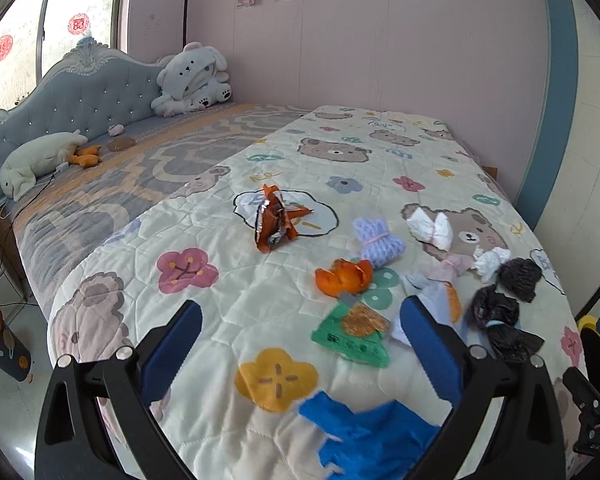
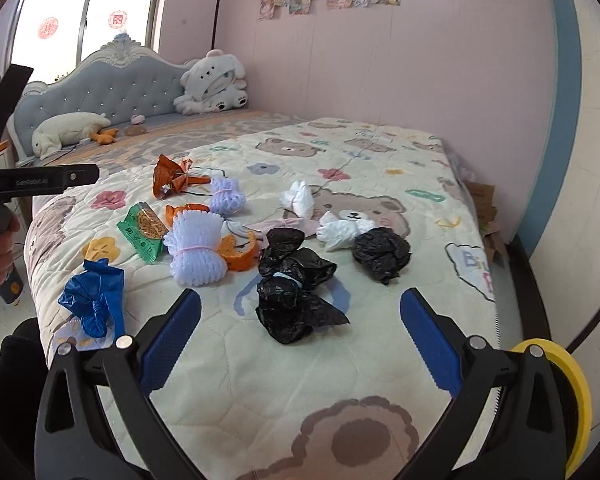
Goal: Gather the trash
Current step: 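Grasp the orange snack wrapper with the left tool while the right tool grasps the black plastic bag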
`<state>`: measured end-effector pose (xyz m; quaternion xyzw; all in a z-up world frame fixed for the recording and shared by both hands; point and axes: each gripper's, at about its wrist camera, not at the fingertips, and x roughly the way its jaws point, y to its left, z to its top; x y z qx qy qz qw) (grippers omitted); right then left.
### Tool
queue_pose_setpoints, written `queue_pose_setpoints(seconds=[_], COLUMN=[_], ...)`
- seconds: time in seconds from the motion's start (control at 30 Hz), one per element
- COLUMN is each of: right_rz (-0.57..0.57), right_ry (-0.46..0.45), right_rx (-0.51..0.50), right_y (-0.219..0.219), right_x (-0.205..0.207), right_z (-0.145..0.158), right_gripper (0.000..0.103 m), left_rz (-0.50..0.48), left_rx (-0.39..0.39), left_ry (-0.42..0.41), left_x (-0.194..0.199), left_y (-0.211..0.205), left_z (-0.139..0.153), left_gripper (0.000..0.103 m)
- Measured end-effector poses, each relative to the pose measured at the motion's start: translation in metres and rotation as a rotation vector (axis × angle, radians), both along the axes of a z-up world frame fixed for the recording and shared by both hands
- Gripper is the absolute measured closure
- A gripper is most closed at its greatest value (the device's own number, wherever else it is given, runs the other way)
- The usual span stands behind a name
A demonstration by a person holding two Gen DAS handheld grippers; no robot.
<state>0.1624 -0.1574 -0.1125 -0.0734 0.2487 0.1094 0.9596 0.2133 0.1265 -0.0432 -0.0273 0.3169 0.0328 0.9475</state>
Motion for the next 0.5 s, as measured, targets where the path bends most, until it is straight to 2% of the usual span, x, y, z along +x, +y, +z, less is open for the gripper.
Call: queue_pose_setpoints(seconds=[0.23, 0.33, 0.43, 0.5], right_rz=[0.091, 0.082, 0.064, 0.042], right_ry=[0.102, 0.134, 0.19, 0.206], right_rx=[-0.005, -0.063, -0.083, -0.107], right_y=[0.012, 0.018, 0.021, 0.024], right_x=[0.058, 0.076, 0.093, 0.102], right_z=[-0.014, -0.022, -0.033, -0.039], right_gripper=[0.007, 0.007, 0.007, 0.007], left_rz=[0.012, 0.002, -0.002, -0.009], left_rx=[0.021, 0.032, 0.094, 0.082], left_ry=[0.05, 0.081, 0.088, 0.114], left_x=[0.09, 0.123, 0.15, 0.17], left_y=[0.026, 0.031, 0.03, 0.034], left_z=[-0.01, -0.014, -0.017, -0.021], left_gripper=[0.007, 0.007, 0.007, 0.007])
